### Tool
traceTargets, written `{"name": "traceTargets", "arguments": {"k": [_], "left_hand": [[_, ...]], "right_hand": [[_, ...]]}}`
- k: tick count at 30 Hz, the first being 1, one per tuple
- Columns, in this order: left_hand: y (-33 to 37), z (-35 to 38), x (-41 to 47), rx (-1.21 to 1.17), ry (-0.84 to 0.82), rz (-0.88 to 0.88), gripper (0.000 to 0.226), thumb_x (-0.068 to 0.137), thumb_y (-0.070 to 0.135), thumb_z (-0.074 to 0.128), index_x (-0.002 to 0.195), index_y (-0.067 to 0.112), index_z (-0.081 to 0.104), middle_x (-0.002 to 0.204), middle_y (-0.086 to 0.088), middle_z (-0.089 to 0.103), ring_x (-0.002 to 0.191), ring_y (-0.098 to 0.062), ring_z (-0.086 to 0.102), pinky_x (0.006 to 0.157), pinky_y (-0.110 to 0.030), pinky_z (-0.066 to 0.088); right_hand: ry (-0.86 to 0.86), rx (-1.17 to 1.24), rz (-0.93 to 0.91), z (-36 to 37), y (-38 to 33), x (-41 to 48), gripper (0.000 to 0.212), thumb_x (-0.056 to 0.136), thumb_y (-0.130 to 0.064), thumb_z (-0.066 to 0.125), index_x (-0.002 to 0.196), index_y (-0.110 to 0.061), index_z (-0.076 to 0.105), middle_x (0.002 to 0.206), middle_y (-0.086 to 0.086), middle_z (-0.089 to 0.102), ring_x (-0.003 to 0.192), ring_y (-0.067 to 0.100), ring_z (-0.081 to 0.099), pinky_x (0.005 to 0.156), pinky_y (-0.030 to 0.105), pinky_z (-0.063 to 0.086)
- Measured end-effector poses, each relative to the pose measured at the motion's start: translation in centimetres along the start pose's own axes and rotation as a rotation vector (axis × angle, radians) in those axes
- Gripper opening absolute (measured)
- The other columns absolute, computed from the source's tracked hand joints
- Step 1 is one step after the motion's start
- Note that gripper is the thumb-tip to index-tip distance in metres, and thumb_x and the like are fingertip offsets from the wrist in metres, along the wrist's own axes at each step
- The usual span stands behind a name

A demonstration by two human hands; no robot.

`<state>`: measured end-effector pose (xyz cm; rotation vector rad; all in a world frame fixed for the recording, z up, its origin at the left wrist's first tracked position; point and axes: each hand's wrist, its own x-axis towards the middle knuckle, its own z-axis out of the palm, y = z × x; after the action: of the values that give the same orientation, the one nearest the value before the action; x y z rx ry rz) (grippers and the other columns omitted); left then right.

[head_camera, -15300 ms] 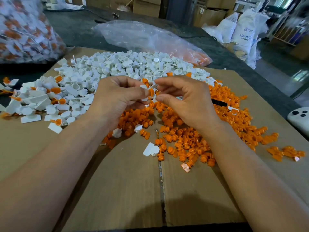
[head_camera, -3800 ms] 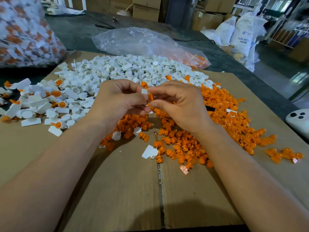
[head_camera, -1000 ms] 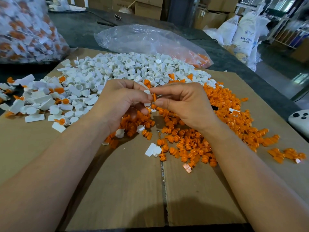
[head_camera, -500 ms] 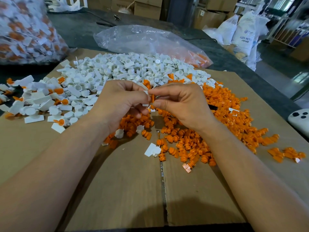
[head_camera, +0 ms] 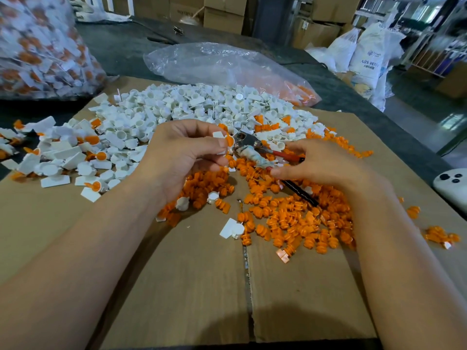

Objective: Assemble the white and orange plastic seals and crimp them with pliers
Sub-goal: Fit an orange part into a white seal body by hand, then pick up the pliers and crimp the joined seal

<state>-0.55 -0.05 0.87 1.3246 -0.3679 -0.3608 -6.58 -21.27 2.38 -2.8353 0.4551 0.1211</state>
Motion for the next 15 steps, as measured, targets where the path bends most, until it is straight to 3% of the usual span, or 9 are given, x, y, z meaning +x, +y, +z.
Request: {"name": "traceTargets", "arguments": {"k": [6,9,12,15], "left_hand": [[-0.1,0.1,0.0,0.04,-0.013,0.032,0.015,0.076,-0.006,0.064,0.077,0.008,0.061,0.054,-0.001,0.065,0.047,-0.012,0.063,0.043,-0.017,0.049],[-0.2,0.1,0.0,0.072,-0.005,0.04,0.014,0.076,-0.006,0.064,0.077,0.007,0.06,0.054,-0.001,0.065,0.048,-0.013,0.064,0.044,-0.017,0.05],[-0.3,0.2,0.0,0.135,0.016,0.073,0.015,0.077,-0.008,0.064,0.076,0.007,0.06,0.055,-0.004,0.064,0.048,-0.012,0.063,0.046,-0.019,0.051],[-0.4,0.4,0.0,0.204,0.044,0.106,0.016,0.077,-0.008,0.066,0.075,0.007,0.06,0.061,-0.01,0.062,0.046,-0.012,0.063,0.047,-0.021,0.053]], "right_hand": [[-0.036,-0.043,0.037,0.6,0.0,0.4,0.09,0.063,-0.064,0.066,0.137,-0.021,0.038,0.138,0.002,0.045,0.123,0.023,0.042,0.086,0.031,0.035],[0.017,-0.074,0.038,0.7,-0.4,0.3,0.075,0.063,-0.062,0.067,0.123,-0.021,0.051,0.12,0.0,0.054,0.107,0.02,0.049,0.076,0.031,0.04],[0.114,-0.101,0.025,0.7,-0.8,0.2,0.045,0.062,-0.053,0.071,0.09,-0.019,0.06,0.089,-0.002,0.056,0.075,0.013,0.05,0.056,0.028,0.036],[0.215,-0.122,0.024,0.6,-1.1,-0.1,0.041,0.064,-0.044,0.07,0.09,-0.014,0.065,0.082,0.003,0.059,0.07,0.013,0.05,0.055,0.029,0.04]]}}
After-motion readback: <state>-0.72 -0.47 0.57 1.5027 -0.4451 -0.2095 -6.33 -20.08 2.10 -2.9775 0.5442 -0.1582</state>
